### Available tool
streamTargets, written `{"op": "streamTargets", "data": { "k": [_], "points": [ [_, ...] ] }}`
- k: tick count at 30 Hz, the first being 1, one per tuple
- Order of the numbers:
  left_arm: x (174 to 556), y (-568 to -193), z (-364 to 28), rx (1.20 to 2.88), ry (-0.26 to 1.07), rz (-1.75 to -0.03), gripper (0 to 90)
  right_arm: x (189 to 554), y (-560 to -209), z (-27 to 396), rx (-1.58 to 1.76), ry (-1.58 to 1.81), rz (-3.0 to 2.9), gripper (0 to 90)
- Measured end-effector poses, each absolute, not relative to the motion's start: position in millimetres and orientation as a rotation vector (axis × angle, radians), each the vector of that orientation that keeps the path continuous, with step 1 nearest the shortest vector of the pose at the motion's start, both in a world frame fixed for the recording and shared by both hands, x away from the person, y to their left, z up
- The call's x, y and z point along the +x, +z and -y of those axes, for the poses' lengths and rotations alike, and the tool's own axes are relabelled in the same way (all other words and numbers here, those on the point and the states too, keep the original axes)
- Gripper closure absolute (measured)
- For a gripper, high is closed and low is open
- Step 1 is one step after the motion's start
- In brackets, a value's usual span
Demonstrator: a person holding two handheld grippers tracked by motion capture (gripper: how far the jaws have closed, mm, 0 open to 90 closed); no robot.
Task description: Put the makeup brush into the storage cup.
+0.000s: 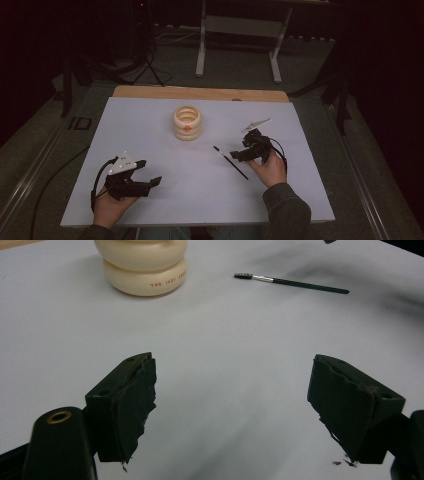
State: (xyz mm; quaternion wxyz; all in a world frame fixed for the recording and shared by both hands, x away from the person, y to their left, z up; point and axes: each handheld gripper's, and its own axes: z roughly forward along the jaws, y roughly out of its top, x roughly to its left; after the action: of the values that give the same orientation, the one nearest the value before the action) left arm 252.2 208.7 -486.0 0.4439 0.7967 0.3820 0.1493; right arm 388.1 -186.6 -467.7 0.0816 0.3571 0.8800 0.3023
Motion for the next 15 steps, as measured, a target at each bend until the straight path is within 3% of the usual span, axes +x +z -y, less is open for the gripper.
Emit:
{"op": "streamTargets", "data": {
  "k": [2, 15],
  "points": [
    [252, -486, -209, 1.974, 0.369, -0.948, 19.9, 392, -470, 183, 1.067, 0.876, -2.650, 33.4],
    [253, -486, -209, 1.972, 0.368, -0.947, 19.9, 398, -485, 170, 1.075, 0.752, -2.728, 38.5]
  ]
}}
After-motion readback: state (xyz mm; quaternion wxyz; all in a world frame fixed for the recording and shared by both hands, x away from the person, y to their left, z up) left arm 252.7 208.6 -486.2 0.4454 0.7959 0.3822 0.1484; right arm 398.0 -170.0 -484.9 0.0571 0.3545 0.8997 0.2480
